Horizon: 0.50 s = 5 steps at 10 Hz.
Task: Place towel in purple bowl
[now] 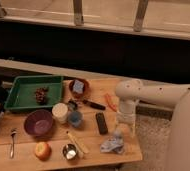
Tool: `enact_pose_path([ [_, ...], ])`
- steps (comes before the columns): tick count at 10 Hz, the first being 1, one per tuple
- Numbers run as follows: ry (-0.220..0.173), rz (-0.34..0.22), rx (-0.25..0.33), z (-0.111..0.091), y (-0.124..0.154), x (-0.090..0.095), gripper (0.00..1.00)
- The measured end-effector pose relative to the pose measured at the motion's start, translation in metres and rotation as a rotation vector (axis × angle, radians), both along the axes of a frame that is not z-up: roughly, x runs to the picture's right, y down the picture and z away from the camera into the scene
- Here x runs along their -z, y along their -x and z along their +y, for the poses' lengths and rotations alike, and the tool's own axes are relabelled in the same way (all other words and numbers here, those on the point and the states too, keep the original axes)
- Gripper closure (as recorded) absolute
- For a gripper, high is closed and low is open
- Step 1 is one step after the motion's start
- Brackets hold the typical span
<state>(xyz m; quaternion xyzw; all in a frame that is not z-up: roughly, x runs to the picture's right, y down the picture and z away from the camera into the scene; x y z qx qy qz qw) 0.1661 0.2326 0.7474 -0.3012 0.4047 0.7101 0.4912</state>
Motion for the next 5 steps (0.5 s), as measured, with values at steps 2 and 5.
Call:
enact_pose_path([
  [2,0.02,-0.048,0.016,0.014,0.013,0.008,0.35],
  [5,0.063,-0.097,0.049,0.035,0.036,0.002,0.35],
])
